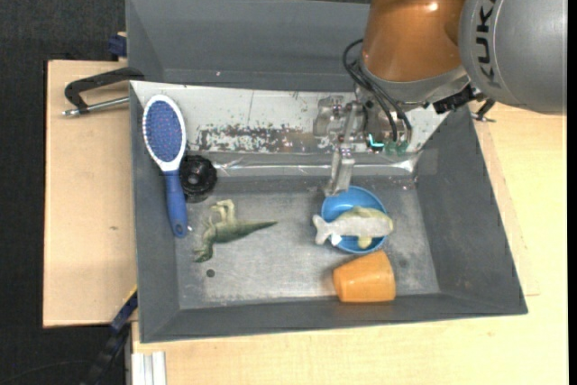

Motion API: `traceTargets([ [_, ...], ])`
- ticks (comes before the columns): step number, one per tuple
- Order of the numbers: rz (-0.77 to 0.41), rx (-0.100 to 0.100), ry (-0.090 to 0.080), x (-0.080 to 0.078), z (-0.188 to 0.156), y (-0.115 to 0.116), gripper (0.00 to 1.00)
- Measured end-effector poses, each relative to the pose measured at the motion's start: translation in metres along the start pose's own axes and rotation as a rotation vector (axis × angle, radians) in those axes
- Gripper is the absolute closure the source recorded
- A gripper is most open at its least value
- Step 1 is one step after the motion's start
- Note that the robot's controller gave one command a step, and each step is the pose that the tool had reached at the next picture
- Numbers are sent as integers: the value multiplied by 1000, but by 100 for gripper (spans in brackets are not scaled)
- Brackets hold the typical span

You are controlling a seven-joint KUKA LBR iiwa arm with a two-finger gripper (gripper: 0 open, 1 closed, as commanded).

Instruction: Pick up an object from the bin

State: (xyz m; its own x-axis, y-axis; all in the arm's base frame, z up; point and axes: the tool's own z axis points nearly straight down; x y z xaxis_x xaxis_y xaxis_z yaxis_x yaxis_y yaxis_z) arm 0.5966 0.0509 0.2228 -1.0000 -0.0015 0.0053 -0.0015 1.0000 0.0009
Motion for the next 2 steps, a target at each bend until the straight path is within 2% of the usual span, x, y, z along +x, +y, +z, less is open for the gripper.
traceTargets([
  [1,192,0,3,84,63,-10,0],
  [2,61,0,-11,67,66,-10,0],
])
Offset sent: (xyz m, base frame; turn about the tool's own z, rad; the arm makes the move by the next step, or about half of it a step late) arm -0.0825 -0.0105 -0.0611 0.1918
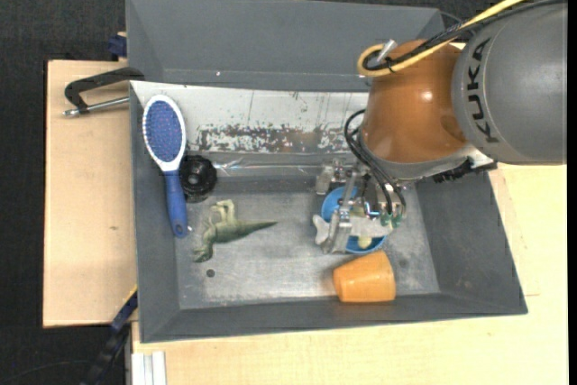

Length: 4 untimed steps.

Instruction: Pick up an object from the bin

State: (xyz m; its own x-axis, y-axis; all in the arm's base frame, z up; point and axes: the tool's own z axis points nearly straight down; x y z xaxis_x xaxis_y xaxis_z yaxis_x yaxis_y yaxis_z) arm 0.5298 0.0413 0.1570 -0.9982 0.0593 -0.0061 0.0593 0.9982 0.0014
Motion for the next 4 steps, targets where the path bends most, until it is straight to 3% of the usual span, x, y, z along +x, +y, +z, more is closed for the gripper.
traceTargets([
  [1,-212,-3,7,-8,58,79,0],
  [2,-277,0,8,-11,88,86,0],
  [3,-275,-1,5,-12,86,86,100],
  [4,-676,-2,7,21,86,93,100],
])
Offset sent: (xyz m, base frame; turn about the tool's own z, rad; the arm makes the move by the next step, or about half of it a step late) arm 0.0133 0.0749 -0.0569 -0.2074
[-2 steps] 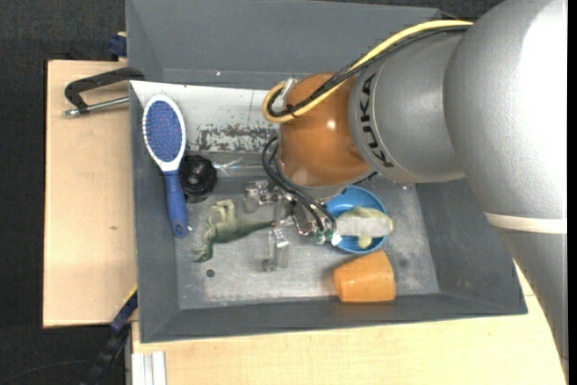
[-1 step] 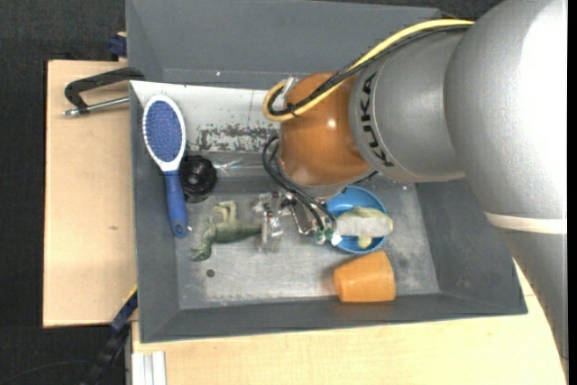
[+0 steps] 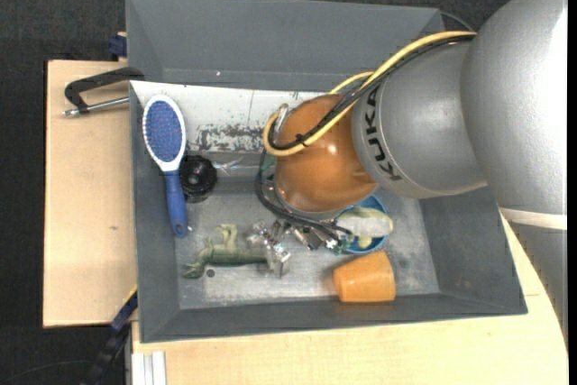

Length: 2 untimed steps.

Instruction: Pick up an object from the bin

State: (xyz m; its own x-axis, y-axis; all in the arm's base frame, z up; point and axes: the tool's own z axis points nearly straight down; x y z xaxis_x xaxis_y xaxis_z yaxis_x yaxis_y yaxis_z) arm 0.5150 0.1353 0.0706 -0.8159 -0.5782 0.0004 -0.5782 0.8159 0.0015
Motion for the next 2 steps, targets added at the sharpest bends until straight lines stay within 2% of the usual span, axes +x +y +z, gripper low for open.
traceTargets([
  [1,-128,6,-17,-34,-151,2,100],
  [2,97,-1,-3,-64,-119,47,100],
])
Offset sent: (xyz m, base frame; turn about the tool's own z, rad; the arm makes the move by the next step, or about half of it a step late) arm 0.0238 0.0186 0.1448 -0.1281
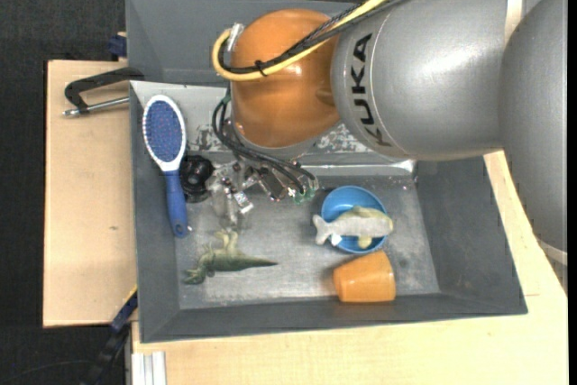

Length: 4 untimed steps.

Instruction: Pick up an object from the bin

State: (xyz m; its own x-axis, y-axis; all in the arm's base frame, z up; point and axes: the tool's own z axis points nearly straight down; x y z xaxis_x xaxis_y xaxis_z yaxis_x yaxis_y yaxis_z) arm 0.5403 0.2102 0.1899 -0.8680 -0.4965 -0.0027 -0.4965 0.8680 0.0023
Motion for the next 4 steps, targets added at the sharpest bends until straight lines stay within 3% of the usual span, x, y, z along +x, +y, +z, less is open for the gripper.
traceTargets([
  [1,2,1,-1,0,-1,-2,0],
  [2,13,0,8,41,55,1,0],
  [3,12,-1,6,41,123,15,0],
  [4,14,0,-5,38,117,14,100],
])
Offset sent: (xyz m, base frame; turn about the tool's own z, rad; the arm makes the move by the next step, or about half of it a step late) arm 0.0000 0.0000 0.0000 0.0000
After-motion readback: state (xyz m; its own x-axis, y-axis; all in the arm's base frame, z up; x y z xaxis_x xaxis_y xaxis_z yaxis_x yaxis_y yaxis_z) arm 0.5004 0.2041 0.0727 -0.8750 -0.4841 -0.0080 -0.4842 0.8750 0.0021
